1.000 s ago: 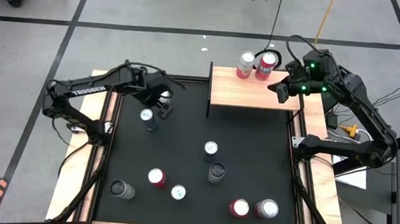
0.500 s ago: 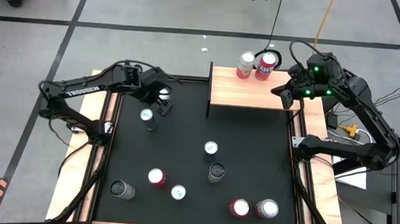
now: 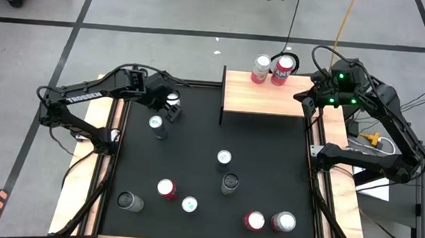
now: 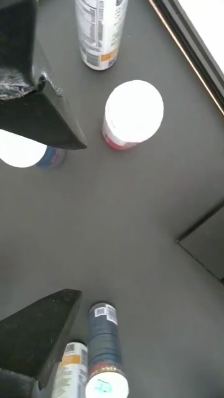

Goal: Place canned beverage on shelf
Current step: Put the top red soda can on the shelf aligned with the other red soda can

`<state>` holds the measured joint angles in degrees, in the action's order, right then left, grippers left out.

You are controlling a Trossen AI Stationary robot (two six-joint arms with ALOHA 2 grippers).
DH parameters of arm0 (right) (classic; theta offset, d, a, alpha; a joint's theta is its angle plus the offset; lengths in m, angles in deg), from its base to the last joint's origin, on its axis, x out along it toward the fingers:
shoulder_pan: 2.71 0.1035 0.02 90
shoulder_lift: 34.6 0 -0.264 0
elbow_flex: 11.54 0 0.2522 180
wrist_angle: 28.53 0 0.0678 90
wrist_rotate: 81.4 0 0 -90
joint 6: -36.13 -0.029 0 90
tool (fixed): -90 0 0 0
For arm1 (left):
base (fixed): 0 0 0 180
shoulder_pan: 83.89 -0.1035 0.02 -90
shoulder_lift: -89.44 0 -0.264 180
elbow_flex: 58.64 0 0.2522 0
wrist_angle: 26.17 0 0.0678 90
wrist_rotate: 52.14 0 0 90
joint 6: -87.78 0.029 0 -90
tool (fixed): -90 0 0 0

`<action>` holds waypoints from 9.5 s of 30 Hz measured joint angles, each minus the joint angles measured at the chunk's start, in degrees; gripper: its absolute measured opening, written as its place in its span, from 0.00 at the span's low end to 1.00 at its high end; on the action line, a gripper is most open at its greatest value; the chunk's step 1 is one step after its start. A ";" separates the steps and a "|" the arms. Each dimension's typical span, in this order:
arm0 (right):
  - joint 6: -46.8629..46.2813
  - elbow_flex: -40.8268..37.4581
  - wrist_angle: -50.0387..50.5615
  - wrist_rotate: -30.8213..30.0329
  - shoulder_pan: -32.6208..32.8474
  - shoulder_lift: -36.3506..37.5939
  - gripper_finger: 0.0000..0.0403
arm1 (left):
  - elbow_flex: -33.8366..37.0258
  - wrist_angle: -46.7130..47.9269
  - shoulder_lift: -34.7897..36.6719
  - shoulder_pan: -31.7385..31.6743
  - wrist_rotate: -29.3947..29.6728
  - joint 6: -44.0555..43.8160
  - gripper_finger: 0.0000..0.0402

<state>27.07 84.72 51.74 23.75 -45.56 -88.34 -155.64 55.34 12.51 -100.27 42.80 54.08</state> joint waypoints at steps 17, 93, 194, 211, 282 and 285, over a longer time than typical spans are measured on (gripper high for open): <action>-3.77 0.00 4.91 2.96 0.22 2.76 0.00 | -0.07 17.32 0.63 -0.16 -5.10 -12.60 0.96; -6.55 0.00 7.52 2.81 0.22 4.98 0.00 | -0.07 -5.21 -4.56 37.91 -7.87 -8.69 0.96; -8.27 0.01 7.07 1.51 0.22 4.67 0.00 | 7.82 -9.76 -20.94 44.26 -5.29 -8.01 0.94; -8.24 0.02 7.07 1.49 0.22 4.66 0.00 | 5.87 -6.47 -20.94 44.14 -5.08 -7.99 0.69; 3.48 0.02 -35.00 -7.70 37.35 -18.20 0.84 | -37.73 -13.75 -21.33 18.67 3.67 42.15 0.72; 4.89 0.02 -35.33 -7.84 37.35 -19.92 0.84 | -37.70 -13.49 -21.33 17.93 2.34 42.06 0.72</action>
<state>31.96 84.74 16.41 15.92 -8.21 -108.26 -193.34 41.85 -8.82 -82.34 45.14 96.14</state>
